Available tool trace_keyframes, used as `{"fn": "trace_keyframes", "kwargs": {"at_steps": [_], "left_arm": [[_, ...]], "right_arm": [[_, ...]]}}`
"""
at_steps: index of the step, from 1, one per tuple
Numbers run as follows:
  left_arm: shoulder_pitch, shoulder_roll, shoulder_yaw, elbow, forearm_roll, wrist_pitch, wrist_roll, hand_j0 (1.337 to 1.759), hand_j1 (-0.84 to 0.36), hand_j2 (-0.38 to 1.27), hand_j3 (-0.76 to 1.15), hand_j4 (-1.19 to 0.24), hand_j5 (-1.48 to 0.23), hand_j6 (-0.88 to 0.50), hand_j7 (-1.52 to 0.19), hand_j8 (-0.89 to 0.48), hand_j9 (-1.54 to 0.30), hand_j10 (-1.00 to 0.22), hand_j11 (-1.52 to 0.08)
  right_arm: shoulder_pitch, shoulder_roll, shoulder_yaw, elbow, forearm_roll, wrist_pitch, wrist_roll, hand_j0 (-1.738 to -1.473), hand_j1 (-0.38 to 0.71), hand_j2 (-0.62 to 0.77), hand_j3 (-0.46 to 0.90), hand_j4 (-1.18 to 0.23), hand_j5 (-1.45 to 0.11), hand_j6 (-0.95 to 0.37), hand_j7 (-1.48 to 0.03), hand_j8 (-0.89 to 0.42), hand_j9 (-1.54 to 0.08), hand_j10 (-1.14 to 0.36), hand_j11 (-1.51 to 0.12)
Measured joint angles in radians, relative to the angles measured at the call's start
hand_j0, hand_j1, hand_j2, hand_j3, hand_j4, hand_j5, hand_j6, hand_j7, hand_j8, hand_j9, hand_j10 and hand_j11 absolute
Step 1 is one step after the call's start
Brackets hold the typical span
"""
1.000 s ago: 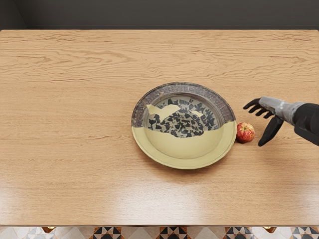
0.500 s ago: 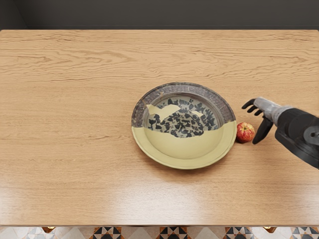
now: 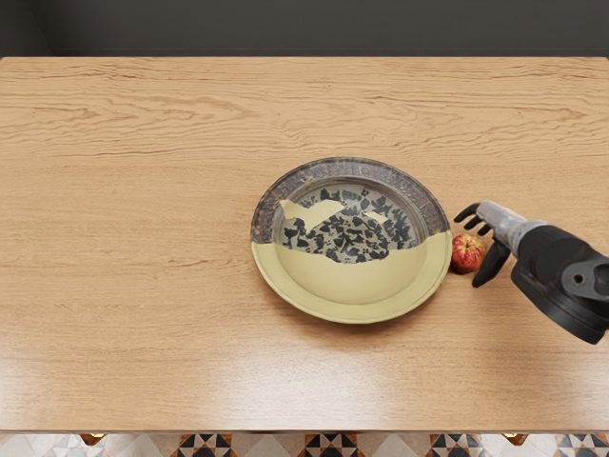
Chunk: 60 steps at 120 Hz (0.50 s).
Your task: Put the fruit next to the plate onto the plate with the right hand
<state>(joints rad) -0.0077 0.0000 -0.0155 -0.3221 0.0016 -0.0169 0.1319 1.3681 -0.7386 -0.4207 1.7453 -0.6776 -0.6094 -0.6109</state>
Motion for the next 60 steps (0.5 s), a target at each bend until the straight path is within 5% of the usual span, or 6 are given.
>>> {"fn": "trace_keyframes", "kwargs": {"at_steps": [60], "left_arm": [[0.0, 0.0, 0.0, 0.0, 0.0, 0.0, 0.0, 1.658, 0.35, 0.0, 0.0, 0.0, 0.0, 0.0, 0.0, 0.0, 0.0, 0.0, 0.0]], "right_arm": [[-0.02, 0.002, 0.009, -0.003, 0.002, -0.002, 0.0, -1.658, 0.09, -0.07, 0.0, -0.37, -0.48, -0.37, -0.48, -0.37, -0.48, -0.37, -0.48]]}}
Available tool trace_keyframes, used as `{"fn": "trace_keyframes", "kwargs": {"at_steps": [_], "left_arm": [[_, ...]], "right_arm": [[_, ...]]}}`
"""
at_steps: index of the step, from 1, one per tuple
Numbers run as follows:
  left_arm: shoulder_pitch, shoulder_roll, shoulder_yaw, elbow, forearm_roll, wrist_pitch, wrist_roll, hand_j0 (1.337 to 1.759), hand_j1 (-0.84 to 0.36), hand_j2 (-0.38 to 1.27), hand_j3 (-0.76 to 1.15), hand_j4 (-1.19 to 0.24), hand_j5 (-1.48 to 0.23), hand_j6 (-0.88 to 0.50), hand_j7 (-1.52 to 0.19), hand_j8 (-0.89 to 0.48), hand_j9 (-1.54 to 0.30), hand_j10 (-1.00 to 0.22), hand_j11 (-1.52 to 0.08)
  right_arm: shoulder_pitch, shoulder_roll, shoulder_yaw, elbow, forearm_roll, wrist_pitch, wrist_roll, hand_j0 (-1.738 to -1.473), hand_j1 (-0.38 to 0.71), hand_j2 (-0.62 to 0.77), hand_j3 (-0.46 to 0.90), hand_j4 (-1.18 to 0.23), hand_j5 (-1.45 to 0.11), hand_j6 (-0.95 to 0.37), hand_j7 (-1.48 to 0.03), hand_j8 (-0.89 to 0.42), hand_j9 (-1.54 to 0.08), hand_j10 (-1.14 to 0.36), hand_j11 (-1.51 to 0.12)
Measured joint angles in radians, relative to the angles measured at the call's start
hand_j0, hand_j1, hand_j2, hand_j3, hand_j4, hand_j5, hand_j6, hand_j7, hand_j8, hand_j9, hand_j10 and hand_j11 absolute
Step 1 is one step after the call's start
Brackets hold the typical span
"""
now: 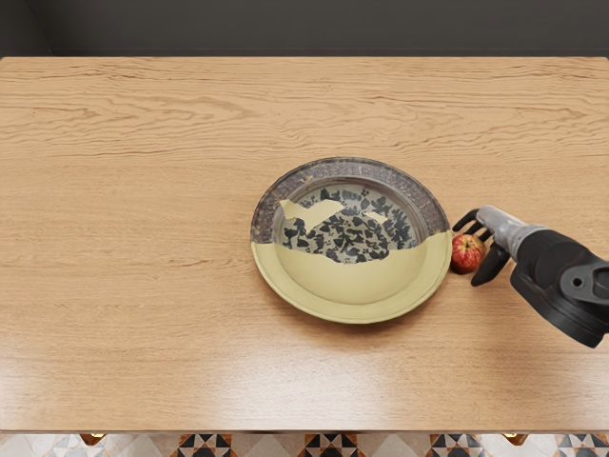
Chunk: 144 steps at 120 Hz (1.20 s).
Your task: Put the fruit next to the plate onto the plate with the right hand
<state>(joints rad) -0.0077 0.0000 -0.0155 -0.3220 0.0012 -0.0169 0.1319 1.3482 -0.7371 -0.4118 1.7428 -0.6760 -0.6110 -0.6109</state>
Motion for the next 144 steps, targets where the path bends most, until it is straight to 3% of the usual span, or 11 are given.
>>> {"fn": "trace_keyframes", "kwargs": {"at_steps": [25, 36, 42, 65, 107, 144], "left_arm": [[0.0, 0.0, 0.0, 0.0, 0.0, 0.0, 0.0, 1.658, 0.35, 0.0, 0.0, 0.0, 0.0, 0.0, 0.0, 0.0, 0.0, 0.0, 0.0], [0.0, 0.0, 0.0, 0.0, 0.0, 0.0, 0.0, 1.658, 0.35, 0.0, 0.0, 0.0, 0.0, 0.0, 0.0, 0.0, 0.0, 0.0, 0.0], [0.0, 0.0, 0.0, 0.0, 0.0, 0.0, 0.0, 1.658, 0.35, 0.0, 0.0, 0.0, 0.0, 0.0, 0.0, 0.0, 0.0, 0.0, 0.0], [0.0, 0.0, 0.0, 0.0, 0.001, 0.0, 0.0, 1.658, 0.35, 0.0, 0.0, 0.0, 0.0, 0.0, 0.0, 0.0, 0.0, 0.0, 0.0], [0.0, 0.0, 0.0, 0.0, 0.0, 0.0, 0.0, 1.658, 0.35, 0.0, 0.0, 0.0, 0.0, 0.0, 0.0, 0.0, 0.0, 0.0, 0.0], [0.0, 0.0, 0.0, 0.0, 0.0, 0.0, 0.0, 1.658, 0.35, 0.0, 0.0, 0.0, 0.0, 0.0, 0.0, 0.0, 0.0, 0.0, 0.0]], "right_arm": [[-0.019, 0.002, 0.022, -0.009, 0.002, 0.0, 0.0, -1.658, 0.2, -0.09, 0.0, -0.47, -0.6, -0.45, -0.6, -0.47, -0.6, -0.47, -0.6], [-0.033, 0.002, 0.034, -0.017, -0.001, 0.001, 0.0, -1.656, 0.23, -0.03, 0.0, -0.52, -0.66, -0.43, -0.66, -0.46, -0.67, -0.51, -0.67], [-0.038, 0.002, 0.04, -0.022, -0.001, 0.002, 0.0, -1.655, 0.24, 0.02, 0.0, -0.53, -0.69, -0.43, -0.69, -0.46, -0.7, -0.53, -0.7], [-0.056, 0.001, 0.059, -0.04, -0.001, 0.005, 0.001, -1.649, 0.21, -0.01, 0.0, -0.56, -0.8, -0.42, -0.76, -0.44, -0.8, -0.56, -0.81], [-0.058, -0.031, 0.099, -0.053, 0.01, 0.002, 0.001, -1.655, 0.27, 0.22, 0.0, -0.58, -0.88, -0.41, -0.84, -0.45, -0.86, -0.63, -0.86], [-0.163, -0.159, 0.417, -0.053, 0.011, 0.281, 0.0, -1.654, 0.26, 0.25, 0.0, -0.57, -1.0, -0.39, -0.95, -0.43, -0.97, -0.72, -0.97]]}}
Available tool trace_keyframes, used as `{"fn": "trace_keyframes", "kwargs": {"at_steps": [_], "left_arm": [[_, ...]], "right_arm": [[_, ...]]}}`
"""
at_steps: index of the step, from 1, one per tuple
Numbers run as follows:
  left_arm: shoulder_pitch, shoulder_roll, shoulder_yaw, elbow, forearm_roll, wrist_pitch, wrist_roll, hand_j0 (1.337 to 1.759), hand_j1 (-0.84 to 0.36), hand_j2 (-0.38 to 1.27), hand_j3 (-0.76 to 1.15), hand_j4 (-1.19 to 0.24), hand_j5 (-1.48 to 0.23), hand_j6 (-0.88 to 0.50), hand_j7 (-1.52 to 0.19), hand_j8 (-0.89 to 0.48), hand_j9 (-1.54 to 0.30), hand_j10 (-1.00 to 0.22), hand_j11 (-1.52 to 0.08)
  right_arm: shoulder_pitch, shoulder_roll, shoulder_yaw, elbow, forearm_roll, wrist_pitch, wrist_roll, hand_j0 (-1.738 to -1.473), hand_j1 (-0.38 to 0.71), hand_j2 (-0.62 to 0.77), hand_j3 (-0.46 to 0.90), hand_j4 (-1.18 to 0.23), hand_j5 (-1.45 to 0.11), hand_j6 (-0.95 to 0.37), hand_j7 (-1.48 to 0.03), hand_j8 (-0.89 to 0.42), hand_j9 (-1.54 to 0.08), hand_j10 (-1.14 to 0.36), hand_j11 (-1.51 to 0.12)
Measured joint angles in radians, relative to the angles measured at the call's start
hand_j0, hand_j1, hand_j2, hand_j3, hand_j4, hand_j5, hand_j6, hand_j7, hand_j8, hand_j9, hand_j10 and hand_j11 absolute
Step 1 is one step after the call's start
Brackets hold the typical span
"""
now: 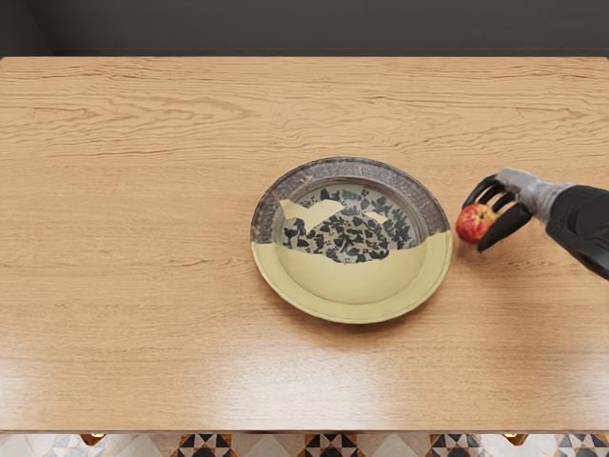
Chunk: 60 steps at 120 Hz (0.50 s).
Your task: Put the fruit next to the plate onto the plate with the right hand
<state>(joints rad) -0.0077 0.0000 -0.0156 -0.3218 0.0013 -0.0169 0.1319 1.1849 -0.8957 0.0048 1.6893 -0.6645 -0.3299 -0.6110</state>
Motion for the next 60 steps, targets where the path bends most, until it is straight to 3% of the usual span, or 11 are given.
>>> {"fn": "trace_keyframes", "kwargs": {"at_steps": [39, 60], "left_arm": [[0.0, 0.0, 0.0, 0.0, 0.0, 0.0, 0.0, 1.658, 0.35, 0.0, 0.0, 0.0, 0.0, 0.0, 0.0, 0.0, 0.0, 0.0, 0.0], [0.0, 0.0, 0.0, 0.0, 0.0, 0.0, 0.0, 1.658, 0.35, 0.0, 0.0, 0.0, 0.0, 0.0, 0.0, 0.0, 0.0, 0.0, 0.0]], "right_arm": [[-0.015, -0.024, 0.158, 0.001, 0.004, 0.124, -0.001, -1.653, 0.24, 0.25, 0.0, -0.57, -1.05, -0.39, -0.99, -0.43, -1.0, -0.75, -1.0], [-0.02, 0.031, 0.203, 0.0, 0.004, 0.143, -0.001, -1.653, 0.24, 0.25, 0.0, -0.56, -1.05, -0.38, -0.99, -0.43, -1.0, -0.76, -1.0]]}}
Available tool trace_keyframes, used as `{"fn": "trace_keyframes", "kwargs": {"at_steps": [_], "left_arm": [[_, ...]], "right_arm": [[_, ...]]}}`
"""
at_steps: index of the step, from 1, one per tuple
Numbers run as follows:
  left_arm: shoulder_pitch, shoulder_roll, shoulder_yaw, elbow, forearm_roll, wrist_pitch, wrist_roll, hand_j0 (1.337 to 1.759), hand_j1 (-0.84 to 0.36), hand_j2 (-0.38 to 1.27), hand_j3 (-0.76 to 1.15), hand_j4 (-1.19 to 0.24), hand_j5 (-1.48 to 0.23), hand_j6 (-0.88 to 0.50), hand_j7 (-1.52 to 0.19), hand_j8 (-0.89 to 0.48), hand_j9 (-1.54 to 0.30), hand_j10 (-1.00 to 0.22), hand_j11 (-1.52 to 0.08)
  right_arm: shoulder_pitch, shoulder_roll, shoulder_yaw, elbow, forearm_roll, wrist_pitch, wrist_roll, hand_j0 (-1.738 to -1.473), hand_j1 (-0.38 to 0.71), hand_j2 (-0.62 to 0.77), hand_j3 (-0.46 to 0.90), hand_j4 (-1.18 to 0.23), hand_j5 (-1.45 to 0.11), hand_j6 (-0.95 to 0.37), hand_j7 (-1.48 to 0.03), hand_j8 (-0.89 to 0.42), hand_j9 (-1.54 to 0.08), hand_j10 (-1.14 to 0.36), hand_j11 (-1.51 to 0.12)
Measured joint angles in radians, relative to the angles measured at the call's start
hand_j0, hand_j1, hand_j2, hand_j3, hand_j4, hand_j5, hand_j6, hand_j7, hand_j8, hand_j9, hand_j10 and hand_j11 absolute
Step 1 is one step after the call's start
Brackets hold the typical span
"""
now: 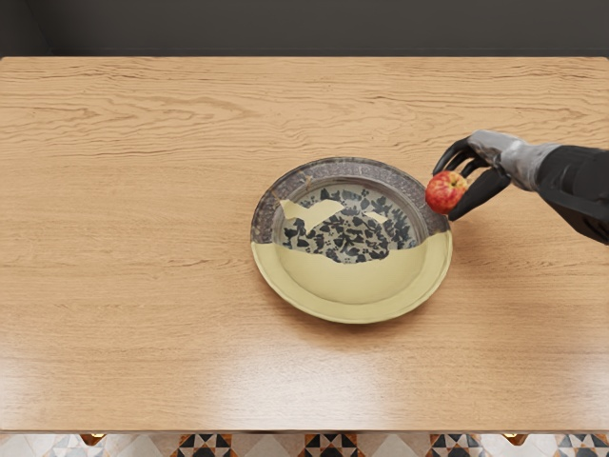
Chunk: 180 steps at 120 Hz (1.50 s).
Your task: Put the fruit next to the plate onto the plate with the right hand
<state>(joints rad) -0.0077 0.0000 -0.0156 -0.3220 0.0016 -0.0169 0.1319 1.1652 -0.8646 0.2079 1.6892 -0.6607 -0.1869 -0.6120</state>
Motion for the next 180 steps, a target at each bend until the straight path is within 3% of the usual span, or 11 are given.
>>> {"fn": "trace_keyframes", "kwargs": {"at_steps": [51, 85, 100, 115, 141, 162, 180], "left_arm": [[0.0, 0.0, 0.0, 0.0, 0.0, 0.0, 0.0, 1.658, 0.35, 0.0, 0.0, 0.0, 0.0, 0.0, 0.0, 0.0, 0.0, 0.0, 0.0], [0.0, 0.0, 0.0, 0.0, 0.0, 0.0, 0.0, 1.658, 0.35, 0.0, 0.0, 0.0, 0.0, 0.0, 0.0, 0.0, 0.0, 0.0, 0.0], [0.0, 0.0, 0.0, 0.0, -0.001, 0.0, 0.0, 1.658, 0.35, 0.0, 0.0, 0.0, 0.0, 0.0, 0.0, 0.0, 0.0, 0.0, 0.0], [0.0, 0.0, 0.0, 0.0, 0.0, 0.0, 0.0, 1.658, 0.35, 0.0, 0.0, 0.0, 0.0, 0.0, 0.0, 0.0, 0.0, 0.0, 0.0], [0.0, 0.0, 0.0, 0.0, 0.0, 0.0, 0.0, 1.658, 0.35, 0.0, 0.0, 0.0, 0.0, 0.0, 0.0, 0.0, 0.0, 0.0, 0.0], [0.0, 0.0, 0.0, 0.0, 0.0, 0.0, 0.0, 1.658, 0.35, 0.0, 0.0, 0.0, 0.0, 0.0, 0.0, 0.0, 0.0, 0.0, 0.0], [0.0, 0.0, 0.001, 0.0, 0.0, 0.0, 0.0, 1.658, 0.35, 0.0, 0.0, 0.0, 0.0, 0.0, 0.0, 0.0, 0.0, 0.0, 0.0]], "right_arm": [[-0.003, 0.193, 0.041, -0.036, 0.003, 0.007, 0.0, -1.656, 0.3, 0.35, 0.0, -0.53, -1.07, -0.35, -1.0, -0.4, -1.01, -0.76, -1.01], [-0.09, 0.251, 0.035, -0.084, -0.003, 0.005, 0.0, -1.656, 0.29, 0.34, 0.0, -0.54, -1.05, -0.36, -0.99, -0.41, -0.99, -0.76, -0.99], [-0.102, 0.274, 0.041, -0.105, -0.004, -0.004, 0.001, -1.657, 0.04, 0.18, 0.0, -0.33, -0.62, -0.23, -0.58, -0.26, -0.58, -0.45, -0.58], [-0.095, 0.278, 0.057, -0.113, -0.003, 0.035, 0.001, -1.657, -0.12, 0.1, 0.0, -0.19, -0.36, -0.14, -0.34, -0.16, -0.34, -0.26, -0.34], [-0.09, 0.177, 0.218, -0.081, 0.033, 0.283, 0.001, -1.658, -0.24, 0.03, 0.0, -0.09, -0.15, -0.07, -0.15, -0.08, -0.15, -0.11, -0.15], [-0.087, 0.014, 0.326, -0.08, 0.161, 0.576, 0.001, -1.658, -0.28, 0.01, 0.0, -0.06, -0.09, -0.05, -0.09, -0.06, -0.09, -0.07, -0.09], [-0.087, -0.102, 0.376, -0.089, 0.224, 0.713, 0.001, -1.658, -0.29, 0.0, 0.0, -0.05, -0.07, -0.05, -0.07, -0.05, -0.07, -0.05, -0.07]]}}
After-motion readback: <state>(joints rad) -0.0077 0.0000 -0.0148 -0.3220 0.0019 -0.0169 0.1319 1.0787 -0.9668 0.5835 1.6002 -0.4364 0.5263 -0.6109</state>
